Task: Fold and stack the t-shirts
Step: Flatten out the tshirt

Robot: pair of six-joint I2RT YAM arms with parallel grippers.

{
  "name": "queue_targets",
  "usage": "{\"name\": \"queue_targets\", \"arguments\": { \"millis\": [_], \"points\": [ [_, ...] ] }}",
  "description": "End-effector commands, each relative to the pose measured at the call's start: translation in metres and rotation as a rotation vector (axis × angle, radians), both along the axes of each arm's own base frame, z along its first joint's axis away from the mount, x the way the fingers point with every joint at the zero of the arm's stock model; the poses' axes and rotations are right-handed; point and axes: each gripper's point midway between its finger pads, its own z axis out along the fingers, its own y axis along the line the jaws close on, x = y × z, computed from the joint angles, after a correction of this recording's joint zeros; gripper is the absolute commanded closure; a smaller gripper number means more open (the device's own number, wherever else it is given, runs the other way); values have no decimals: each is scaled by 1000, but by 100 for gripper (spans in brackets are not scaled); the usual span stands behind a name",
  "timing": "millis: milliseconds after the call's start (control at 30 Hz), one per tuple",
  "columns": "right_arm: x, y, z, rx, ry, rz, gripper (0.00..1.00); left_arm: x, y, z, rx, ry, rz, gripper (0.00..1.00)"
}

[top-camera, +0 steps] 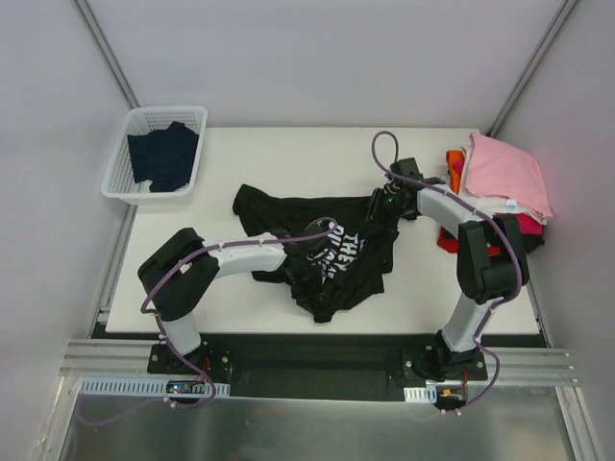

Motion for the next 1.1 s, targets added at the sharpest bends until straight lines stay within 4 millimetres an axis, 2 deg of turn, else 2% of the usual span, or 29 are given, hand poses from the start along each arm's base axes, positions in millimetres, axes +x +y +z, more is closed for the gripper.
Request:
{"name": "queue_targets", "arguments": {
  "millis": [0,133,167,233,400,533,567,667,733,833,867,900,933,1000,1033,1067],
  "points": [
    [-30,-4,16,14,-5,25,61,-12,-38,43,-121,29,-40,60],
    [-37,1,12,3,16,62,62,-24,-62,46,-148,25,-130,22],
    [-37,3,11,2,18,72,62,-24,-64,48,-146,20,-134,16],
    [-38,8,8,8,37,81,62,-20,-65,51,-143,-12,-128,9],
    [-51,25,5,16,63,114,65,4,-53,61,-86,-120,-104,9],
    [-62,35,14,25,70,138,65,21,-51,72,-77,-146,-118,7],
    [-67,37,17,28,74,145,65,27,-57,83,-95,-164,-124,1],
    [-75,41,26,32,72,170,65,33,-54,93,-64,-199,-152,1],
    [-77,42,28,34,71,183,65,37,-45,93,-25,-222,-164,1],
    [-82,42,25,22,83,189,66,57,-24,84,41,-261,-114,1],
    [-86,41,21,16,91,189,67,61,-10,73,94,-262,-89,1],
    [-87,42,20,16,89,190,78,66,-2,70,111,-267,-64,1],
    [-89,42,18,16,94,188,86,79,10,66,134,-266,-14,5],
    [-93,43,12,18,102,190,99,89,25,54,159,-278,26,20],
    [-95,45,11,26,114,188,99,99,33,51,166,-285,49,36],
    [-95,48,10,32,112,189,99,105,37,46,167,-291,60,44]
  ]
}}
